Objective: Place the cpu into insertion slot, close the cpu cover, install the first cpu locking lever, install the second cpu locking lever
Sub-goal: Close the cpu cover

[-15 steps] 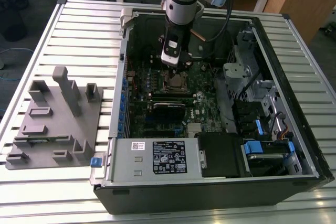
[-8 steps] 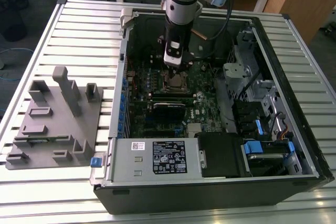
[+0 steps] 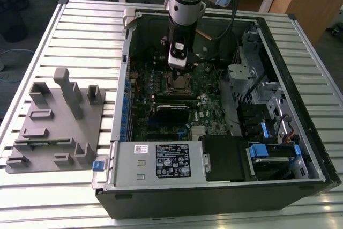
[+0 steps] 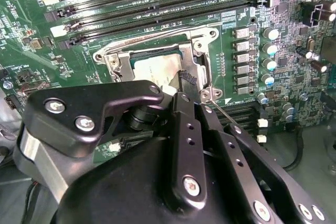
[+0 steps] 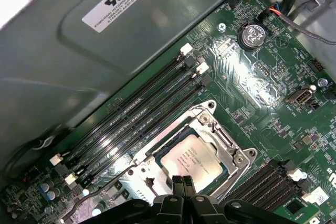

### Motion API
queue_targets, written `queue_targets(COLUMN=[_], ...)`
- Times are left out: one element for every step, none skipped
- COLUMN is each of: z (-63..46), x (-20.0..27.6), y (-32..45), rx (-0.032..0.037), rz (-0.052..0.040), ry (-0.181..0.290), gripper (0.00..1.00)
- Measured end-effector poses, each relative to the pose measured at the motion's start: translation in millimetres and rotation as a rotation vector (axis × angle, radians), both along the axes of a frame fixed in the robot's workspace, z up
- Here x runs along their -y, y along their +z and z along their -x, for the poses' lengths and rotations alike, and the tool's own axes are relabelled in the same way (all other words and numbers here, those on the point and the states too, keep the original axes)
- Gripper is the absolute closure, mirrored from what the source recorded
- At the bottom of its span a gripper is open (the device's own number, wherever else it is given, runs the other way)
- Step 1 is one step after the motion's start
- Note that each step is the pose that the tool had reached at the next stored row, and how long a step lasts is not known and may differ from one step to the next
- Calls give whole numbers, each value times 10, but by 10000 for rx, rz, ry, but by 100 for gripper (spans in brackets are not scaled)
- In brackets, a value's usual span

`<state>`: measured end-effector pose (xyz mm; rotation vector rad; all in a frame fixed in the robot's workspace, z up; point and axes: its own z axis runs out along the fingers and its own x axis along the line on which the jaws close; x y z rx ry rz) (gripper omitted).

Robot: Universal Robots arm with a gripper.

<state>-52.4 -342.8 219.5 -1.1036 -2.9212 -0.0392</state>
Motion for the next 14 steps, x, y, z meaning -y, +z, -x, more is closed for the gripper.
queue_targets(z=[0,0,0,0,0,0,0,0,0,0,0,0,0,0], x=[0,0,0,0,0,0,0,0,0,0,0,0,0,0], y=[0,0,0,0,0,0,0,-1,-1,-1,-1,-2,-2,-2], rx=[0,1,0,0,0,0,0,2,2,2,3,5,7,10], rz=[-4,-6,-8,-10,-12,-16,-19,-24,-27,-31,-36,-41,-45,-47], ry=[19,120,276,441,610,782,945,1105,1269,1431,1594,1766,1926,2084], gripper=[89,89,89,89,89,89,89,89,89,89,89,89,89,89])
